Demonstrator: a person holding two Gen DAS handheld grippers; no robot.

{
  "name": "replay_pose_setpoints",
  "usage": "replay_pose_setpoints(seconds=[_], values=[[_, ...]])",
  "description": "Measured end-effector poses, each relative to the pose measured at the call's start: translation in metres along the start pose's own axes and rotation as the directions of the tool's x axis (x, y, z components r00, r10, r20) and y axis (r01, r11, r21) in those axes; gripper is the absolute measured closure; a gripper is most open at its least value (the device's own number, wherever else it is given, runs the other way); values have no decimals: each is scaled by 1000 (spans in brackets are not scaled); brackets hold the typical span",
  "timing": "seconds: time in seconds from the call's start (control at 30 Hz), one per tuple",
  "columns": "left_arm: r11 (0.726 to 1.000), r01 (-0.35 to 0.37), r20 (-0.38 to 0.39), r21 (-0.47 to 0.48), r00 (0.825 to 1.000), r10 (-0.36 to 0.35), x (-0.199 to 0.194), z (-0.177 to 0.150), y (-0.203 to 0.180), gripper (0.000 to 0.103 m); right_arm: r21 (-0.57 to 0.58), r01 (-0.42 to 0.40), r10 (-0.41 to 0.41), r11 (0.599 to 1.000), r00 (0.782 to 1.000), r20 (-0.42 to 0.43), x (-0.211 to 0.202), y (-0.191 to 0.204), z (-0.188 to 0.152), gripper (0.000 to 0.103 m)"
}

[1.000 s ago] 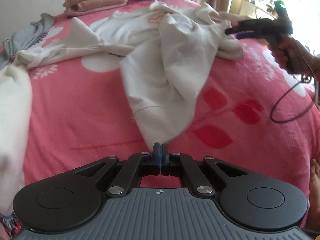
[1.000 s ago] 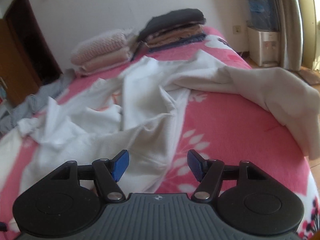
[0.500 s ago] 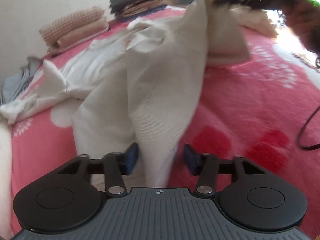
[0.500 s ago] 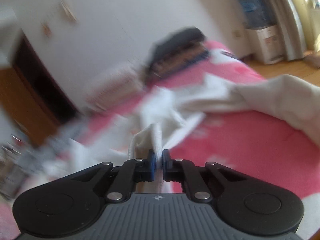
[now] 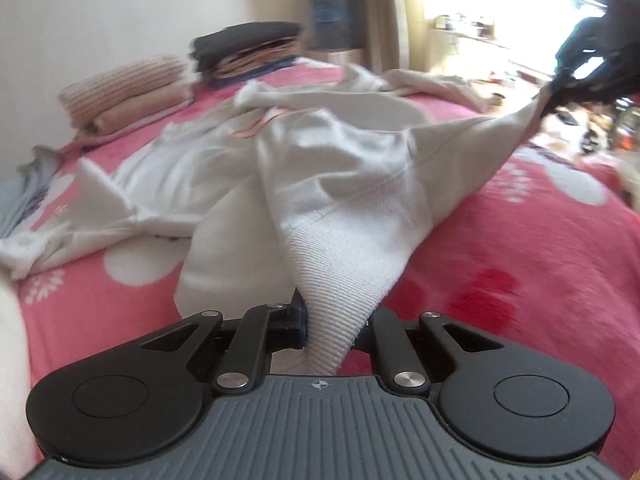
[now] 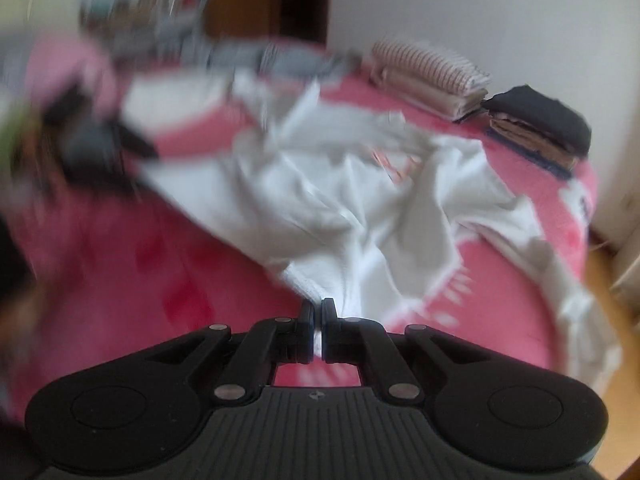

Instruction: Fold clothes

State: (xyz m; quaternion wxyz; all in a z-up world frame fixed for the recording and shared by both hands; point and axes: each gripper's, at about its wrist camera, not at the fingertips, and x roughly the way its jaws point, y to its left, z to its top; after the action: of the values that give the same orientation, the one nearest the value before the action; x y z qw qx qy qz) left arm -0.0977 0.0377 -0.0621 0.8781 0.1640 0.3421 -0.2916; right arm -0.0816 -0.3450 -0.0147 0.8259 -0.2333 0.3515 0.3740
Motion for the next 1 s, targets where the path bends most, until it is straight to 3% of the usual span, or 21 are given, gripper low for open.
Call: replay_pose_setpoints(seconds=[0.13, 0.3, 0.43, 0.5, 0.57, 0.67, 0.77, 0.87, 1.0], values=[[991, 121, -39, 57, 992, -119, -16, -3, -13, 95, -56, 77, -81, 995, 994, -71, -11, -2, -13, 100], [970, 232, -102, -71, 966, -239, -1, -12, -28, 95, -118, 93, -114, 989, 976, -187, 5, 10, -46, 100], [963, 223, -206, -149, 946, -250, 34, -22, -38, 89, -154, 104, -148, 983, 940, -307, 38, 29, -83, 100], [954, 226, -201, -196, 943, -265, 33, -23, -32, 83, -145, 127, -170, 981, 923, -346, 41, 31, -93, 99], [943, 254, -207, -214, 932, -298, 21, -23, -29, 70, -89, 162, -183, 983, 919, -348, 28, 24, -95, 99], [932, 264, -222, -249, 921, -320, 0, -28, -25, 67, 24, 223, -204, 974, 924, -324, -3, 8, -90, 98], [920, 238, -231, -311, 920, -317, -13, -37, -17, 66, 146, 246, -207, 958, 949, -236, -31, -2, -69, 98], [912, 159, -217, -378, 942, -255, -17, -42, -4, 66, 159, 175, -155, 972, 979, -129, -34, 8, -34, 98], [869, 23, -206, -494, 968, -142, -11, -45, 20, 66, 71, -14, 18, 997, 999, -48, -8, 41, 9, 98]])
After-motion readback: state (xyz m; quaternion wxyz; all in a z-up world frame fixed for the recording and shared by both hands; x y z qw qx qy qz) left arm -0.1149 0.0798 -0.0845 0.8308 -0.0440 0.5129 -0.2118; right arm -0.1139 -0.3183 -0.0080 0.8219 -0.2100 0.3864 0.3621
